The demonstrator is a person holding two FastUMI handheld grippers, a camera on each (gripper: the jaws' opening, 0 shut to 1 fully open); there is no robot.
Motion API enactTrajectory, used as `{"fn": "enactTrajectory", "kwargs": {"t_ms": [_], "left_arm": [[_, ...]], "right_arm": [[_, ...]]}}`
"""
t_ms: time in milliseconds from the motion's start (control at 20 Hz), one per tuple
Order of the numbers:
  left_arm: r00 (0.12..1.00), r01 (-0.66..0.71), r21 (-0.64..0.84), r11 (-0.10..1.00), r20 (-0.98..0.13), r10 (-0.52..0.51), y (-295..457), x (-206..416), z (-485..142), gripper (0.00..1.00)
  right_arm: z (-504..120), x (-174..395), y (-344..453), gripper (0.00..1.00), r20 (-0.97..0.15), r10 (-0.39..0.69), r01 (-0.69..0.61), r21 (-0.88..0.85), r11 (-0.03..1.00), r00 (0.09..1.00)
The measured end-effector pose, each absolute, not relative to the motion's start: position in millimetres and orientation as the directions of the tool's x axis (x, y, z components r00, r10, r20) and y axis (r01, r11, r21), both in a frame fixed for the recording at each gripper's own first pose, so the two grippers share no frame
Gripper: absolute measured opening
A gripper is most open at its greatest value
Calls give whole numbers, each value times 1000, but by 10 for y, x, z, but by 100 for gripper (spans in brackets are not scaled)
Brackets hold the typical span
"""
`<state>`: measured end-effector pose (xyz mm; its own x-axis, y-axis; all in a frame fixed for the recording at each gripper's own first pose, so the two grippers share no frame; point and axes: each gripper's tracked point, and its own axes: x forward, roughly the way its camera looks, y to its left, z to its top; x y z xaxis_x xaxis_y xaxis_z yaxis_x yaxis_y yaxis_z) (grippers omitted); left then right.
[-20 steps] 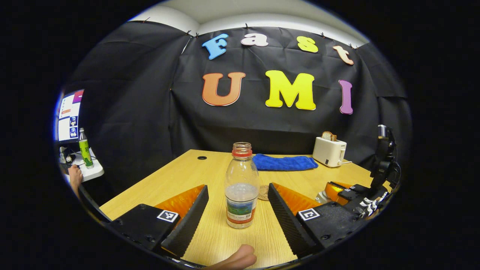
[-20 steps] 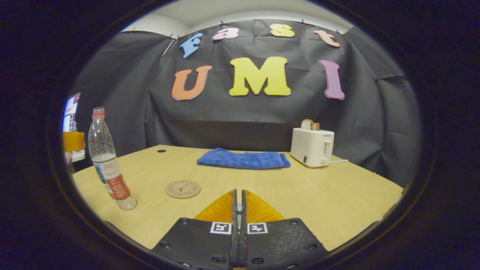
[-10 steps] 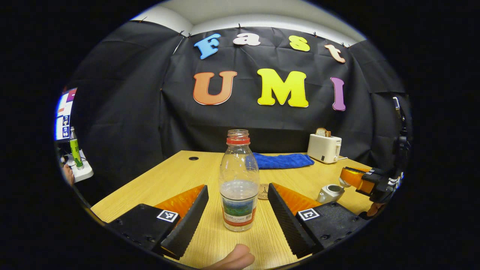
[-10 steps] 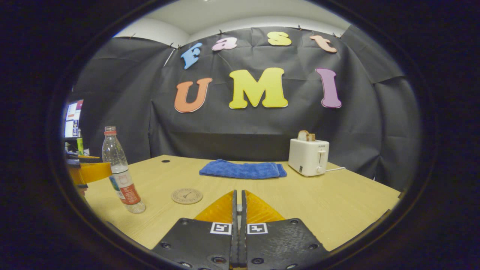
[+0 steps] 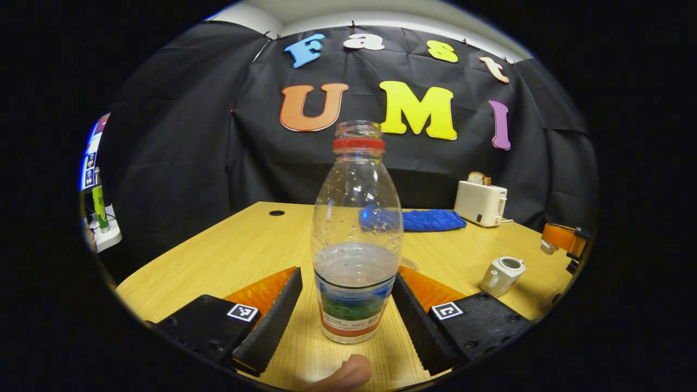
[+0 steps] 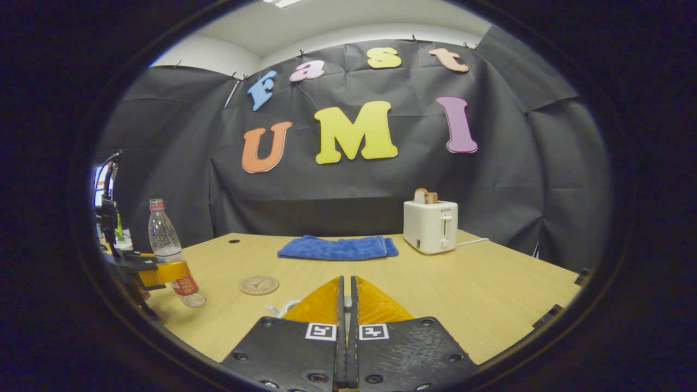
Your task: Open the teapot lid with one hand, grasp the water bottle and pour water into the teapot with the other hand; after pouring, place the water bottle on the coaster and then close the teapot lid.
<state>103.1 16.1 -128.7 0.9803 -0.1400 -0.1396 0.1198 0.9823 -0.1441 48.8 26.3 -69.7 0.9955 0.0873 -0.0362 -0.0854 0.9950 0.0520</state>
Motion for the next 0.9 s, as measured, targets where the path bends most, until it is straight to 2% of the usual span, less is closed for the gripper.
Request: {"fn": "enactTrajectory", "kwargs": {"t_ms": [50,200,350,450,550,850,900], "left_arm": [[984,119,-129,984,-118,-135,137,1040,-1237,99],[992,99,-126,987,-61,-108,150,1058,-1167,80],[996,57,-130,990,-59,-65,159,1061,-1151,79],[997,12,-99,995,-68,-19,218,1041,-1118,78],[994,11,-54,998,-106,-16,157,1023,-1099,78],[986,-6,225,974,-162,44,95,1018,-954,77],[985,-2,270,963,-168,49,82,1018,-955,82]], "right_arm": [[-677,466,212,0,-24,80,-79,46,996,997],[-691,460,189,0,-23,84,-83,39,996,996],[-716,430,123,0,-29,80,-79,31,996,996],[-724,414,72,0,-26,77,-76,26,997,997],[-728,414,4,0,-25,70,-70,23,997,997],[-727,439,-194,0,-29,52,-52,12,999,998],[-712,439,-216,0,-30,53,-53,20,998,998]]}}
